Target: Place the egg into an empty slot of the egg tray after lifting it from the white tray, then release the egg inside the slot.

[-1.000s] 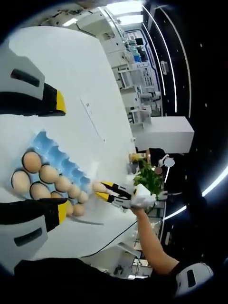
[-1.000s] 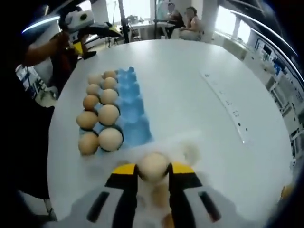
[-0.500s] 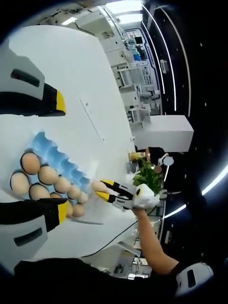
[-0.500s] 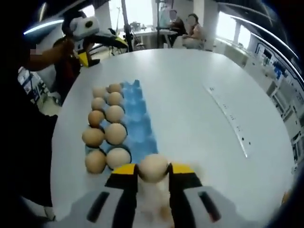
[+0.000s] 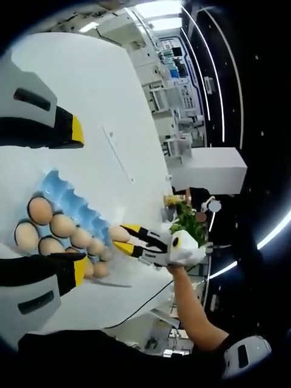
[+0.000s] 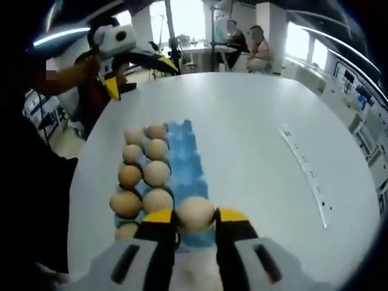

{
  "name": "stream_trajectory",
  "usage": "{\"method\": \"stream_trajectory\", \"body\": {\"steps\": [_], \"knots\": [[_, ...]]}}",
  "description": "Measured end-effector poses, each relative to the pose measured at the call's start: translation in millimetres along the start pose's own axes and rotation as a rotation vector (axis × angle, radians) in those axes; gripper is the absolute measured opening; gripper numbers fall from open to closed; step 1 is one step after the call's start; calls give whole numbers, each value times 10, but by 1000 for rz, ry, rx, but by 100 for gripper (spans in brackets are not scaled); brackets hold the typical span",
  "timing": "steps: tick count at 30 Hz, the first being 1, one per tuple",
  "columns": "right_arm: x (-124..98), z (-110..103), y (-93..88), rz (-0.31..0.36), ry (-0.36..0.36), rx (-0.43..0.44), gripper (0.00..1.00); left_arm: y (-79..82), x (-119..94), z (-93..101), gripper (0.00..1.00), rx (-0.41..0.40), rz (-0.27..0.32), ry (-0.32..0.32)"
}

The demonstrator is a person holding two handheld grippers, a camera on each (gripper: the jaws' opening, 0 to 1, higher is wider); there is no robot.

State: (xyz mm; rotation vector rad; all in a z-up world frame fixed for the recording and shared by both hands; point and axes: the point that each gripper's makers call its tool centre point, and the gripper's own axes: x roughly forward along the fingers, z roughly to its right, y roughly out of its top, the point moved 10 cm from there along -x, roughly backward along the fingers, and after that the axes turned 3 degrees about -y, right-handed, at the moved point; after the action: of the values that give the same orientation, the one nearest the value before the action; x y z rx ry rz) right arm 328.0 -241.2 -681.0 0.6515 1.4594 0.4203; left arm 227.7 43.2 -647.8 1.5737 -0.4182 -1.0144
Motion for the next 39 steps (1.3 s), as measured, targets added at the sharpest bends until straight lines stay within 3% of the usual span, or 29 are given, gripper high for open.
{"method": "stream_trajectory", "body": {"steps": [19,39], "knots": [[325,-87,395,49,54,-45,25,-55,-12,-37,71,-1,-4,-2],[612,-165,700,92,90,-72,25,-96,-18,-86,71,-10,-3,-3]]}}
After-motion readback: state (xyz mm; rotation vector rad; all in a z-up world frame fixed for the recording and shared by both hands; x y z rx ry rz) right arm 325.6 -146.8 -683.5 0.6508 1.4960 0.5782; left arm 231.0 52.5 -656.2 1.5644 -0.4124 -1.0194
